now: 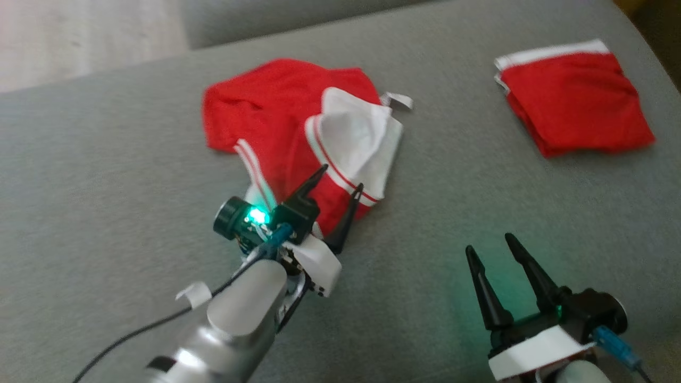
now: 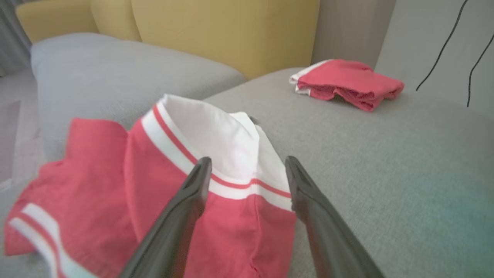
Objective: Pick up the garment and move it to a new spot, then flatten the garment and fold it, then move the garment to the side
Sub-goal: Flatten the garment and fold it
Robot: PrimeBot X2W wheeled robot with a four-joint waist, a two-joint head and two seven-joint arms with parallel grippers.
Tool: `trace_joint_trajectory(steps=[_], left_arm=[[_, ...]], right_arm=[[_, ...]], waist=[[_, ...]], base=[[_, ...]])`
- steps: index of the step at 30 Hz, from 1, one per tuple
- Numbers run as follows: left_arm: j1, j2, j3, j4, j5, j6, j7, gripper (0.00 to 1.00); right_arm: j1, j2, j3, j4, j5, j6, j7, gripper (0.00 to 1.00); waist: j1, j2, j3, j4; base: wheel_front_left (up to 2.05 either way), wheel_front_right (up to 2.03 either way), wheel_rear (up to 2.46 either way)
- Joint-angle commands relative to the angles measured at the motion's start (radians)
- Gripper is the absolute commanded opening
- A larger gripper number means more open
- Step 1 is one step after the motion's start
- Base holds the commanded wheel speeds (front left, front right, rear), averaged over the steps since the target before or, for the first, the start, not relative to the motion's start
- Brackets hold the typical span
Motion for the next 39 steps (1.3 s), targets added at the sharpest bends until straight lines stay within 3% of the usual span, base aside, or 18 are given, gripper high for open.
trace_joint_trajectory(steps=[1,6,7,8,12,19,24,31,35,39], left_arm=[[-0.054,0.004,0.006,0.012,-0.013,0.01,0.004,1.0],[-0.097,0.004,-0.027,0.108,-0.027,0.048,0.014,1.0],[-0.104,0.004,-0.036,0.122,-0.031,0.056,0.012,0.24],[-0.108,0.004,-0.043,0.132,-0.039,0.058,0.009,0.0],[-0.127,0.004,-0.072,0.122,-0.075,0.046,-0.017,0.0],[-0.264,0.004,-0.089,-0.001,-0.15,-0.011,-0.043,0.0],[-0.466,0.007,-0.045,-0.045,-0.158,-0.044,-0.047,0.0],[-0.678,0.077,0.042,-0.042,-0.163,-0.07,-0.052,0.0],[-0.613,0.126,0.066,-0.027,-0.199,-0.069,-0.049,0.0],[-0.402,0.165,0.069,-0.035,-0.26,-0.06,-0.042,0.0]], right_arm=[[-0.031,-0.017,0.022,-0.031,0.011,-0.001,-0.011,1.0],[-0.044,-0.011,0.024,-0.028,0.013,-0.001,-0.011,1.0],[-0.044,-0.009,0.024,-0.028,0.013,-0.001,-0.011,1.0],[-0.044,-0.008,0.022,-0.027,0.012,-0.001,-0.011,1.0],[-0.039,0.003,0.014,-0.023,0.009,-0.001,-0.011,1.0],[-0.035,0.016,0.033,-0.011,0.012,-0.001,-0.011,1.0],[-0.015,0.015,0.037,0.002,0.02,-0.001,-0.011,1.0],[0.008,0.023,0.011,-0.009,0.022,-0.001,-0.011,1.0],[0.027,0.027,-0.011,-0.018,0.017,-0.001,-0.011,1.0],[0.052,0.031,-0.038,-0.028,0.012,-0.001,-0.011,1.0]], waist=[[-0.0004,0.0,0.062,-0.063],[-0.0004,0.0,0.075,-0.084],[-0.0004,0.0,0.075,-0.086],[-0.0004,0.0,0.073,-0.088],[-0.0004,0.0,0.049,-0.087],[-0.0004,0.0,-0.036,-0.087],[-0.0004,0.0,-0.104,-0.107],[-0.0004,0.0,-0.159,-0.113],[-0.0004,0.0,-0.167,-0.092],[-0.0004,0.0,-0.156,-0.047]], base=[[0.0,0.0,0.0],[0.0,0.0,0.0],[0.0,0.0,0.0],[0.0,0.0,0.0],[0.0,0.0,0.0],[0.0,0.0,0.0],[0.0,0.0,0.0],[0.0,0.0,0.0],[0.0,0.0,0.0],[0.0,0.0,0.0]])
